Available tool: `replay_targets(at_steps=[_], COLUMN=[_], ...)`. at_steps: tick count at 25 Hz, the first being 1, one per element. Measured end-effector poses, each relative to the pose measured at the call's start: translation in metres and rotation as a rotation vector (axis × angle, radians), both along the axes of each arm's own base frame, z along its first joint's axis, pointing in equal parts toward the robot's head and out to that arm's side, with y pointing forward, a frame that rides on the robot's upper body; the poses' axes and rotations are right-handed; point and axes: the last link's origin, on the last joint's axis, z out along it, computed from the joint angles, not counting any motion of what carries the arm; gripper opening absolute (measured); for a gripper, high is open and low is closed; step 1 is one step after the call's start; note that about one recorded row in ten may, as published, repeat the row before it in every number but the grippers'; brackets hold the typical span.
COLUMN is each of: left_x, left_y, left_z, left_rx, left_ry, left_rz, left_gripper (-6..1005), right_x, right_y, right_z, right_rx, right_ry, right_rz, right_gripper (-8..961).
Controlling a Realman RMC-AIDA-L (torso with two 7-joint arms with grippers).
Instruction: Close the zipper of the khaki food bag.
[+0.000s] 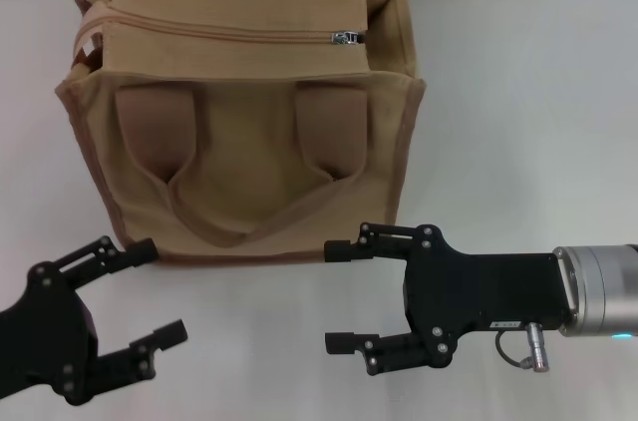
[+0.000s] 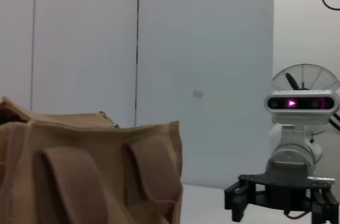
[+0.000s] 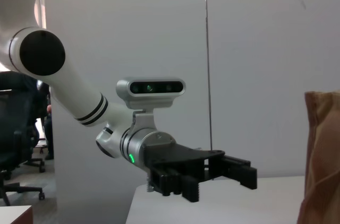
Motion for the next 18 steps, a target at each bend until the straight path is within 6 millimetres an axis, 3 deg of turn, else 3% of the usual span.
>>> replay_targets(at_steps=[18], left_x=[0.004], left_y=[-0.006], left_z=[-0.015], left_rx=[-0.066], left_ry=[0.007], left_rz=[-0.016], left_gripper=[782], right_x=[-0.002], right_y=[0.002], right_z=[0.000], right_rx=[0.003], right_ry=[0.007], right_rz=[-0.011], right_gripper=[795])
